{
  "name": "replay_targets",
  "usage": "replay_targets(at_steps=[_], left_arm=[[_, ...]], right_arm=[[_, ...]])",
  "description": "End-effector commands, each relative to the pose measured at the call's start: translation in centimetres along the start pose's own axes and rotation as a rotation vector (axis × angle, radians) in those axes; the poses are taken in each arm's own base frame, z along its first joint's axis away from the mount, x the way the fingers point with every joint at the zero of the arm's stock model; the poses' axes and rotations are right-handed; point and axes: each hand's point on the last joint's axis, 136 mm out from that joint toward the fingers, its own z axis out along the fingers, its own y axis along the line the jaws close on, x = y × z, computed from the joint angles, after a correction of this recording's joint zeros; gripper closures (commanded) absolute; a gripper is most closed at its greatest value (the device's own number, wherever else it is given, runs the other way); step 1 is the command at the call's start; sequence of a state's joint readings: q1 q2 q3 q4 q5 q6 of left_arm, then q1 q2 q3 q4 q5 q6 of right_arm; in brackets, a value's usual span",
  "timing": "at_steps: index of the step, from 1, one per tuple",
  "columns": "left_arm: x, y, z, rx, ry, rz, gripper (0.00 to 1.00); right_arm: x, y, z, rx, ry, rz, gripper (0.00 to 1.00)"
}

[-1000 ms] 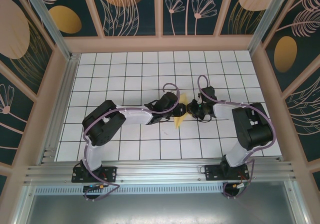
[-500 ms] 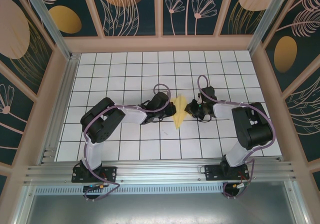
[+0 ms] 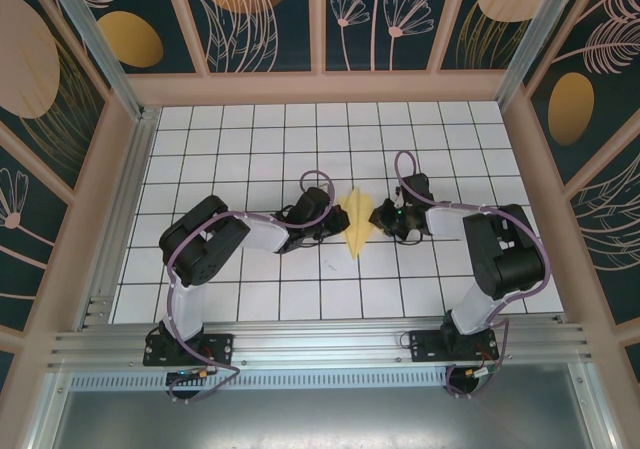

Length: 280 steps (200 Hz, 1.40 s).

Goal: Fold a paper plane with a square sheet of paper (pick it up from the middle)
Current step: Fourth fold the wing at the center of the table.

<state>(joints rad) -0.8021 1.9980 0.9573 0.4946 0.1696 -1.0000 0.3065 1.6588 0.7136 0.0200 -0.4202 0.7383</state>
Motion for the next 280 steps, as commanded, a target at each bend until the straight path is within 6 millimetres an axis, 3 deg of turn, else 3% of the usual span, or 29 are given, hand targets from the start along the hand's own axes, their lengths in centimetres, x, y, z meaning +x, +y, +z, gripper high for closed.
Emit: replay_targets(at_steps=[1, 39, 90, 142, 220, 228, 280], left_arm=[[-0.4, -1.6, 0.0, 0.071, 0.006, 0.025, 1.00], [-0.7, -2.1, 0.6, 0.075, 0.013, 0.042, 1.00], [-0.4, -1.4, 1.1, 0.054, 0.020, 0.040, 1.00], [-0.3, -1.1, 1.4, 0.059, 0.021, 0.035, 1.00], [-1.1, -1.6, 1.0, 0.124, -0.004, 0.001, 1.00], [-0.4, -0.5, 0.9, 0.100, 0.007, -0.008, 1.00], [0.1, 0.8, 0.8, 0.061, 0.013, -0.012, 1.00]], right_arm=[[0.3, -1.3, 0.6, 0.034, 0.016, 0.016, 0.83], [0.2, -0.4, 0.2, -0.004, 0.012, -0.022, 0.82], [0.3, 3.8, -1.9, -0.175, -0.007, -0.185, 0.77], [1.8, 4.2, -0.6, -0.197, 0.058, -0.236, 0.78], [2.9, 1.1, 2.1, -0.098, 0.130, -0.212, 0.76], [2.8, 0.7, 2.3, -0.076, 0.129, -0.215, 0.76], [3.1, -2.5, 3.4, 0.132, 0.129, -0.249, 0.74]])
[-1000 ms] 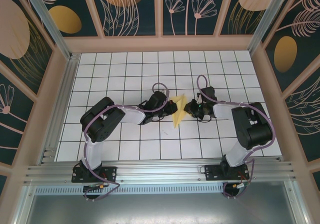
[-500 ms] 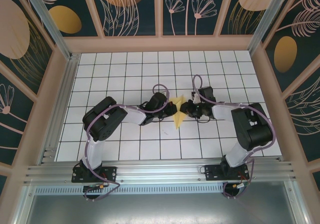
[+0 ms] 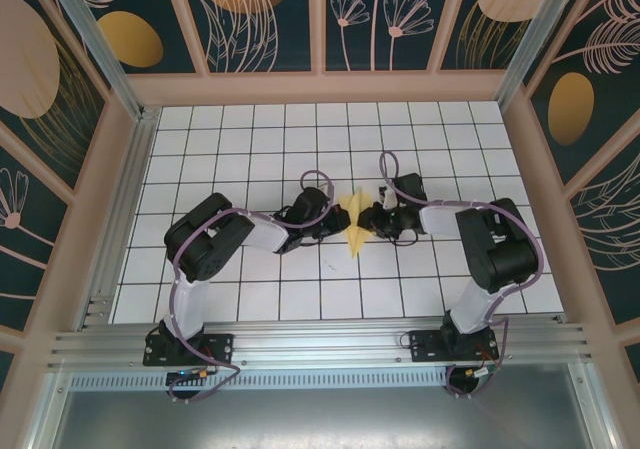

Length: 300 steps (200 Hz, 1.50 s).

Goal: Fold a paper plane with a square sheet of paper (pick it up from the middle)
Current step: Fourth fold the wing at the center of the table.

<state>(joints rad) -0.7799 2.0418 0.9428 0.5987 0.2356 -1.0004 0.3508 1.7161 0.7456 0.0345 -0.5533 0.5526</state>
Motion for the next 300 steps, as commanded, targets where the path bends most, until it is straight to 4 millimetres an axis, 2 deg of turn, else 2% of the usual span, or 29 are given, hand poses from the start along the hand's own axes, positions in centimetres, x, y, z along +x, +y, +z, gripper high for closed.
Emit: replay_targets(at_steps=[1, 56, 100, 118, 141, 169, 194, 233, 253, 264, 267, 272, 300], left_arm=[[0.1, 0.6, 0.1, -0.004, -0.002, -0.008, 1.00], [-0.3, 0.5, 0.0, -0.019, -0.009, 0.002, 1.00], [-1.4, 0.8, -0.9, -0.075, -0.056, 0.017, 0.97], [-1.8, 0.8, -1.2, -0.081, -0.068, 0.017, 0.89], [-2.4, -0.5, -2.0, -0.034, -0.081, 0.021, 0.84], [-3.3, -2.0, -3.4, 0.009, -0.113, 0.023, 0.85], [-3.7, -2.6, -4.3, 0.016, -0.127, 0.046, 0.87], [-3.4, -2.6, -3.3, 0.025, -0.094, 0.049, 0.96], [-3.5, -2.1, -2.4, -0.004, -0.077, 0.056, 0.97], [-2.9, -1.2, -1.9, -0.025, -0.057, 0.054, 0.97], [-3.5, -2.1, -1.7, -0.009, -0.068, 0.060, 0.97], [-3.6, -2.0, -1.4, -0.013, -0.064, 0.064, 0.97], [-3.5, 0.0, -0.1, -0.103, -0.046, 0.051, 0.99]], right_arm=[[1.3, -4.8, 1.8, 0.235, 0.029, -0.022, 0.74], [2.4, -7.1, 2.5, 0.448, 0.051, -0.055, 0.81], [2.8, -8.1, 2.4, 0.555, 0.046, -0.072, 0.82], [2.9, -8.2, 2.2, 0.579, 0.043, -0.081, 0.82], [2.9, -8.1, 2.1, 0.588, 0.039, -0.090, 0.80], [2.7, -7.1, 2.3, 0.549, 0.032, -0.090, 0.77], [2.5, -6.5, 2.3, 0.528, 0.026, -0.088, 0.75], [2.4, -6.4, 2.4, 0.519, 0.025, -0.088, 0.76], [2.5, -6.4, 2.4, 0.516, 0.026, -0.087, 0.76], [2.5, -6.3, 2.5, 0.513, 0.028, -0.088, 0.76], [2.6, -6.4, 2.5, 0.514, 0.029, -0.088, 0.76], [2.5, -6.3, 2.5, 0.512, 0.028, -0.089, 0.76], [2.4, -5.8, 2.5, 0.489, 0.023, -0.094, 0.77]])
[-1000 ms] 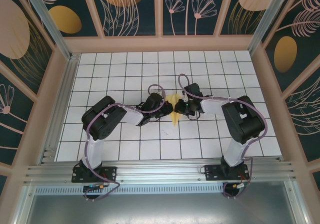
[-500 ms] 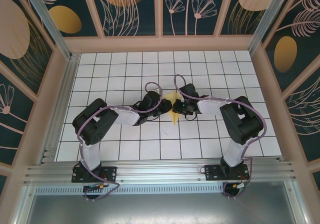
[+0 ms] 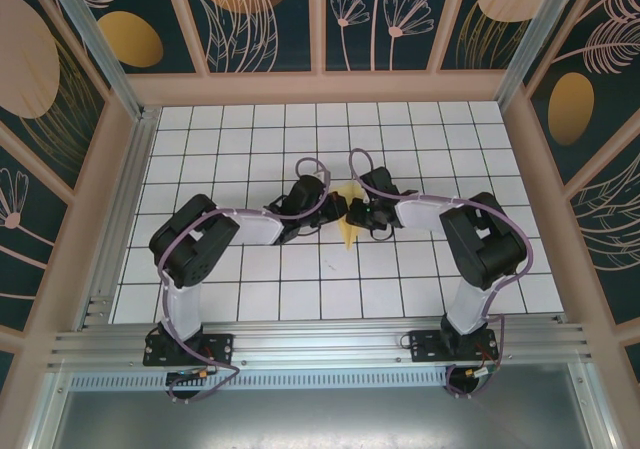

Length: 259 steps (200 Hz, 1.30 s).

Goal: Fold a paper plane with a square sheet of paper (pick it up from the middle)
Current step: Fourth fold the wing at the center of the table.

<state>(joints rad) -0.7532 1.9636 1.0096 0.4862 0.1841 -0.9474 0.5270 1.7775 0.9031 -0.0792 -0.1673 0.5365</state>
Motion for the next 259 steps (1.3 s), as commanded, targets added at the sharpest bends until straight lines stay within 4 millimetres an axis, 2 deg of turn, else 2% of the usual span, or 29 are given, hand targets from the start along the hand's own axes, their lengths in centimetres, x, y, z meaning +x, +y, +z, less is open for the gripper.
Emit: replay_targets(at_steps=[1, 23, 46, 85, 114, 162, 217, 259], left_arm=[[0.5, 2.4, 1.5, -0.092, 0.036, 0.009, 0.99], [1.0, 4.2, 2.1, -0.155, 0.049, 0.000, 1.00], [1.4, 4.9, 2.3, -0.175, 0.062, -0.001, 1.00], [1.3, 5.9, 2.2, -0.226, 0.057, 0.010, 1.00], [1.8, 6.1, 2.5, -0.224, 0.075, 0.007, 1.00], [2.0, 6.1, 2.6, -0.220, 0.087, 0.007, 1.00], [2.0, 6.2, 2.6, -0.224, 0.087, -0.002, 1.00], [2.0, 6.4, 2.5, -0.230, 0.079, -0.017, 1.00]], right_arm=[[5.3, -5.7, 1.5, 0.200, 0.161, 0.023, 0.77], [4.3, -4.0, 0.8, 0.112, 0.128, 0.016, 0.77], [2.8, -1.7, -0.5, -0.040, 0.091, 0.026, 0.77], [0.5, 0.5, -3.6, -0.248, 0.021, 0.062, 0.76], [0.7, 2.0, -5.3, -0.373, 0.015, 0.062, 0.79], [2.1, 2.2, -3.7, -0.418, 0.092, 0.105, 0.91], [3.9, 2.8, -2.2, -0.473, 0.179, 0.110, 0.91], [5.8, 1.7, -1.6, -0.442, 0.232, 0.122, 0.91]])
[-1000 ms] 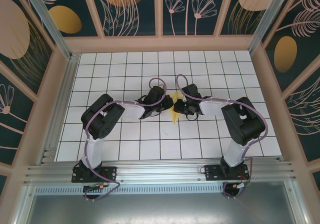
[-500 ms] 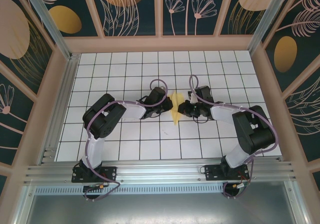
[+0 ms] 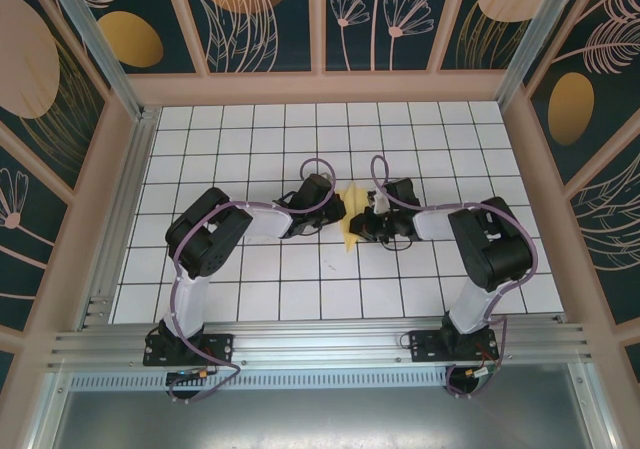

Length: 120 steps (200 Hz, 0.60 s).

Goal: Fold a paper plane with a square sheet of paper (pick it up from the middle)
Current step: Fourth fold the wing at the center of the table.

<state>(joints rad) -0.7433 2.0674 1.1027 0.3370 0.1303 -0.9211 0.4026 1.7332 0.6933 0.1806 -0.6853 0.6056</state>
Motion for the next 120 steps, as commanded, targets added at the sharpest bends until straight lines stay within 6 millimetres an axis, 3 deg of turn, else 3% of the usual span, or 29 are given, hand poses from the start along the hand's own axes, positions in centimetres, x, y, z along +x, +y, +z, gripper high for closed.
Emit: replay_targets(at_steps=[1, 34, 63, 86, 120], left_arm=[[1.2, 2.1, 0.7, -0.067, 0.034, -0.012, 1.00], [1.2, 2.3, 0.5, -0.073, 0.030, -0.027, 1.00], [1.0, 1.9, 0.3, -0.064, 0.023, -0.027, 1.00], [0.1, -0.1, -0.3, 0.000, 0.011, -0.014, 1.00], [-0.7, -4.7, -1.8, 0.177, 0.018, 0.005, 0.98]], right_arm=[[1.8, -0.7, 0.5, -0.005, 0.056, 0.009, 0.91], [3.6, -1.4, 0.6, 0.034, 0.109, 0.009, 0.89], [4.5, -3.7, 0.5, 0.139, 0.121, 0.042, 0.89], [5.4, -5.6, 0.8, 0.207, 0.151, 0.068, 0.89], [6.2, -7.7, 1.0, 0.282, 0.174, 0.096, 0.89]])
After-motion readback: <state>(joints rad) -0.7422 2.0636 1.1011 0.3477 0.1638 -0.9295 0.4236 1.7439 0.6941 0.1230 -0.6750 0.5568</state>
